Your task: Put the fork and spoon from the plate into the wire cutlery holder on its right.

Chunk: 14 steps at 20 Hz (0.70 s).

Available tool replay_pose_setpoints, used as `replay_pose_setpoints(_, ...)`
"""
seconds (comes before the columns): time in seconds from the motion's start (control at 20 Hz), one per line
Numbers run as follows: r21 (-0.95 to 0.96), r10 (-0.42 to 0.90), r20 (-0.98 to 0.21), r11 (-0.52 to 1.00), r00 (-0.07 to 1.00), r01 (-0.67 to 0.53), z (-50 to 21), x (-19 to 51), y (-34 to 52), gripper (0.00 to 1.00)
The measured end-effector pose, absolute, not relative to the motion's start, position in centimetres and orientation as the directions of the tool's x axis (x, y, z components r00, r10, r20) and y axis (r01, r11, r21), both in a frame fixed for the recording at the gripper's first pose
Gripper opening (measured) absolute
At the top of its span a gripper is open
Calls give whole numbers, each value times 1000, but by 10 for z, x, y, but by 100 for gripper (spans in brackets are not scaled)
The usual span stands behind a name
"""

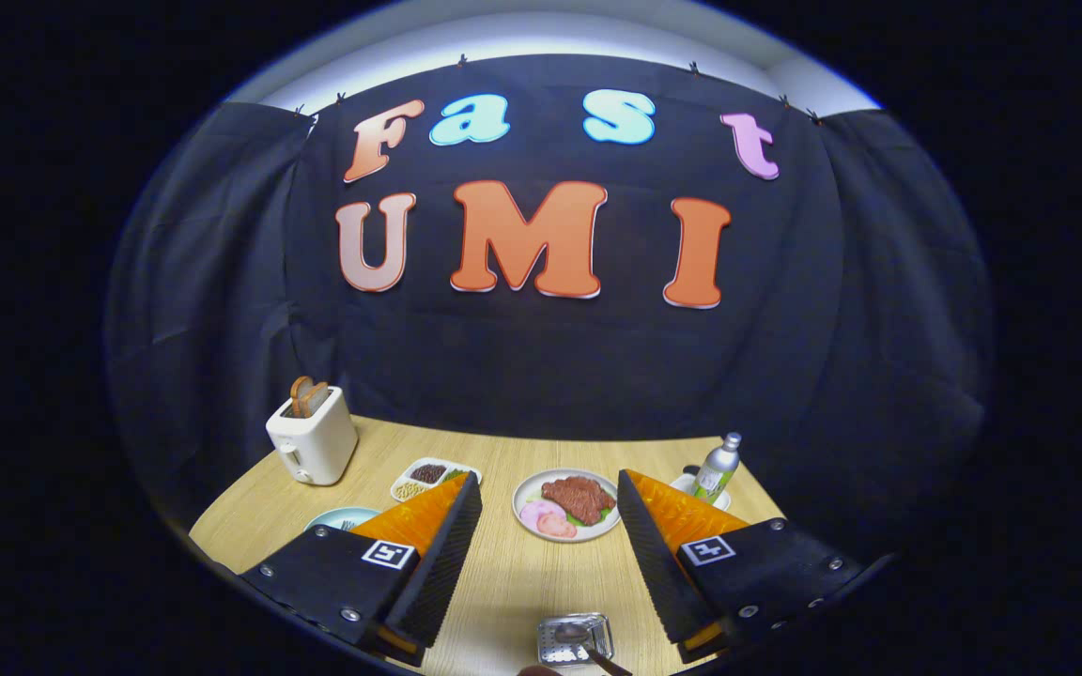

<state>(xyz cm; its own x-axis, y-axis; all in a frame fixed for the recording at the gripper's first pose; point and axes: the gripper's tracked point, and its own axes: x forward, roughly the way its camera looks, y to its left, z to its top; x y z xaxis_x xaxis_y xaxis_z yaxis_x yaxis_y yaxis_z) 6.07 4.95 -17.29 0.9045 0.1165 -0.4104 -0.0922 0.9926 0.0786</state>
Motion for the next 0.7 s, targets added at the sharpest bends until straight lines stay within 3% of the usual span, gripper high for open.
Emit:
replay_pose_setpoints(0.2,107,132,-326,989,936,-102,-142,69,83,91)
replay_pose_setpoints(0.7,177,256,-273,961,927,-213,-121,80,197,92)
